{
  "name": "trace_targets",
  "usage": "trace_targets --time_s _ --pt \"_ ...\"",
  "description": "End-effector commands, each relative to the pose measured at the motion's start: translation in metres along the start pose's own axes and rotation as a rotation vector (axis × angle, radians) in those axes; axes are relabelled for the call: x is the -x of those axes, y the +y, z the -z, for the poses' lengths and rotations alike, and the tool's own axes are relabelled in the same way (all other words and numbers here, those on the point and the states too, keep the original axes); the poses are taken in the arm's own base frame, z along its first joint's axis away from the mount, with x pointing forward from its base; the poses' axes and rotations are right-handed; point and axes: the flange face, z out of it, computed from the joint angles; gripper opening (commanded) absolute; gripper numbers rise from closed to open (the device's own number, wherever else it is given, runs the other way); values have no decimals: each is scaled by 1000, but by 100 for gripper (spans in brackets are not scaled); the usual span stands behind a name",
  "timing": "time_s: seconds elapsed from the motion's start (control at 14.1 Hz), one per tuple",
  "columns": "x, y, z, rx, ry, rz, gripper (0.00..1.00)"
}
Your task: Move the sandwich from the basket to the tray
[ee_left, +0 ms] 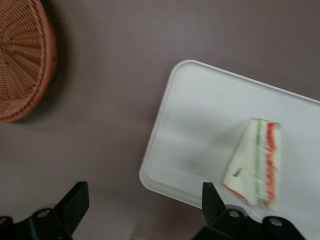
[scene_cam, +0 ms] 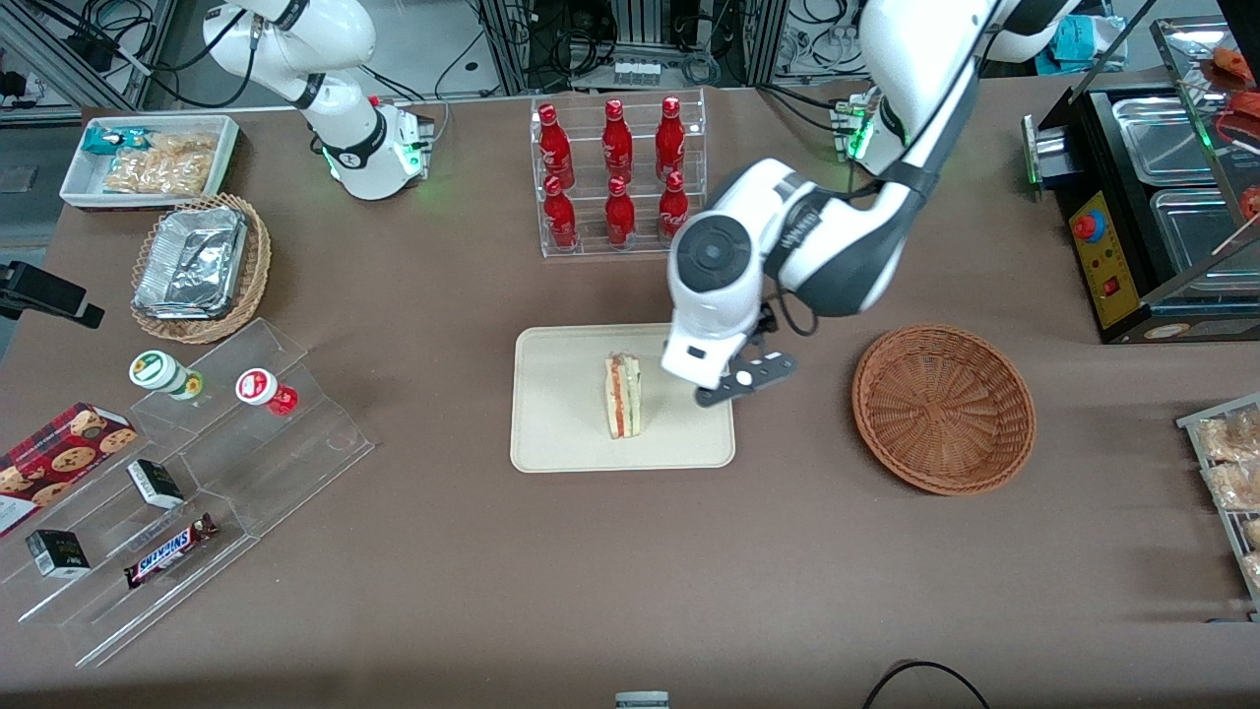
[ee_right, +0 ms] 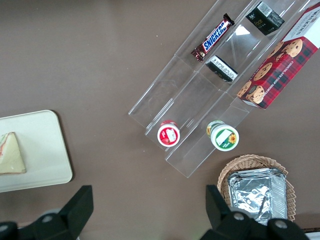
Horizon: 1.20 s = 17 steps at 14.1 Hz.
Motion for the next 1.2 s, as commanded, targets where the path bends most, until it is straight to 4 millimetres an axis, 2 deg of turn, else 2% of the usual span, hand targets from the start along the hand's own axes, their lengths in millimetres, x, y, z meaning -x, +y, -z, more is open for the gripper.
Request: trace_targets --time_s 0.0,0.42,0.64,0.92,1.13 --pt "-3 -49 9 -4 -18 -54 100" --pt "-30 -158 27 27 -81 -184 100" --pt "-38 -203 42 27 -120 -242 100" --pt "-56 -262 66 46 -138 -319 100" --pt "-53 -296 98 56 -105 -413 100"
